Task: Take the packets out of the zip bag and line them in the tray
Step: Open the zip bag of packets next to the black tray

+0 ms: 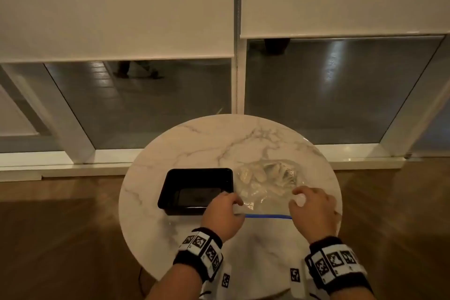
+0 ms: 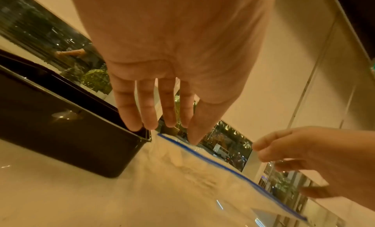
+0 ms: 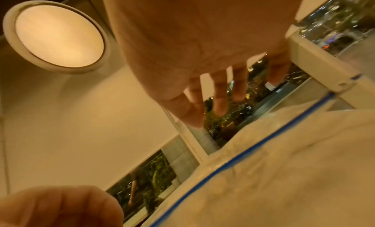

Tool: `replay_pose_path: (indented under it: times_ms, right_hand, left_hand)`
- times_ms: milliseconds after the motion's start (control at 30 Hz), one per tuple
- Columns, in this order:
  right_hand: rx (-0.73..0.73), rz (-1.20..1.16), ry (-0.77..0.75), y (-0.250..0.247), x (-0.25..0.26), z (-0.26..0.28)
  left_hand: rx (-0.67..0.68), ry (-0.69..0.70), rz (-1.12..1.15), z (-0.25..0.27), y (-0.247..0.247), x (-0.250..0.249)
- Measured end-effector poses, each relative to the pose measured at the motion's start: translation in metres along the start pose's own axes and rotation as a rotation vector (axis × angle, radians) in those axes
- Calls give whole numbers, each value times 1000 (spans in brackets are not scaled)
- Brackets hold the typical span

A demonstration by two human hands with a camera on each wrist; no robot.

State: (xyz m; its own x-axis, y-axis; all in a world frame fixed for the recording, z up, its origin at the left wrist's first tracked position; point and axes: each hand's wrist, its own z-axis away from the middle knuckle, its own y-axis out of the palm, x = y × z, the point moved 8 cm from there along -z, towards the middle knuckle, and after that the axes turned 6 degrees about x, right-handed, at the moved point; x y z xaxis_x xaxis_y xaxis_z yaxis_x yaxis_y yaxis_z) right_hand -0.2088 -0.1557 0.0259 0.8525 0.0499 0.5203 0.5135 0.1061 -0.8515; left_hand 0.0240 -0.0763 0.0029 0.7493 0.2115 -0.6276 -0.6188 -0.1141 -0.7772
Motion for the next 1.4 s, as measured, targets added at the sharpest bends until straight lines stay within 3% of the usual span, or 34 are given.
replay_pose_path:
  times_ms: [67,133,233,400,567,700,800,900,1000,1200,1400]
  right_hand:
    - [-56,-78,242,-5,-29,1]
    - [-51,-304,399,1,-56,1]
    - [-38,-573,415,12,-74,-3]
    - [-147,-676,415,9,-88,4]
    - [-227,-872,286,2,-86,4]
    - [-212,-1039,140,-8,-72,9]
    - [-199,-946,22,-14,-64,13]
    - [-187,-725,-98,-19,-56,15]
    - [-208,-543,-203,-26,-49,18]
    - [-235,-475,-335,-35,-42,20]
    - [-172,-417,-442,-38,-29,23]
  left_hand:
    - [36,-17,-66,-2,3,-2]
    - [59,-39,-68,-3,5,-3]
    - [87,-52,-39,-3,9,-5]
    - [42,-34,-15,-6,10,-4]
    - [-67,-25,78,-5,-5,-3]
    - [-150,-19,-32,1,-22,-7]
    - [-225,-36,-204,5,-30,-15]
    - [-261,-17,-238,8,-31,-27]
    - [-254,80,-209,7,-23,-44]
    - [-186,357,-90,2,-3,-94]
    - [-114,577,-199,1,15,-139]
